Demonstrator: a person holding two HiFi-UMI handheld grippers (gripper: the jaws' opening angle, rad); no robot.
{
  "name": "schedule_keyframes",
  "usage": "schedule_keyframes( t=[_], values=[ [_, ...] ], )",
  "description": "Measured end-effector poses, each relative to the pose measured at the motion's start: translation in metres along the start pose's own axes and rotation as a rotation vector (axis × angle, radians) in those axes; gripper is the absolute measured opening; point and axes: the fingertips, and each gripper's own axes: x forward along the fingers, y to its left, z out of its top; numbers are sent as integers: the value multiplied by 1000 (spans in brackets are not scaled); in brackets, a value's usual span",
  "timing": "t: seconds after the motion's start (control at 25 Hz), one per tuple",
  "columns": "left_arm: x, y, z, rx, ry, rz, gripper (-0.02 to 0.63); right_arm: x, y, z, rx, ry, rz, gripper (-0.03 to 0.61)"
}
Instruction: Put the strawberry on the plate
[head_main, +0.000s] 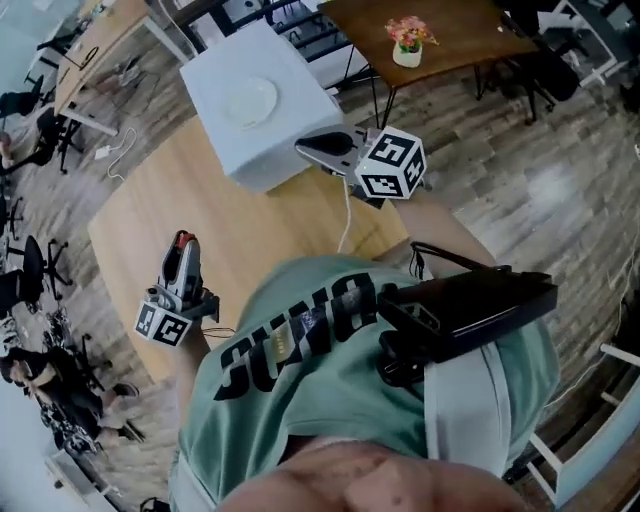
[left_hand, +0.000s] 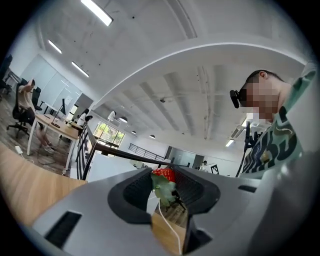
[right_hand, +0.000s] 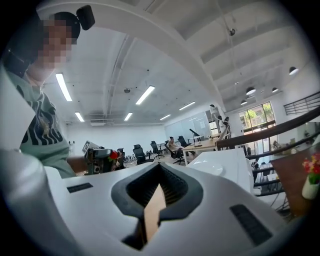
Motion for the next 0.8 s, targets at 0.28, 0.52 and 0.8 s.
schedule_keyframes(
  t=[0.28,0.52,0.8],
  values=[
    [48,18,14,101,66,-102,144,-2,-15,-10,45,13,-67,6],
    [89,35,25,143,83,-138,144,-4,-26,-9,47,17,-103,6],
    [147,43,35,221,106,-164,144,-20,-47,-15,51,22,-139,6]
  ],
)
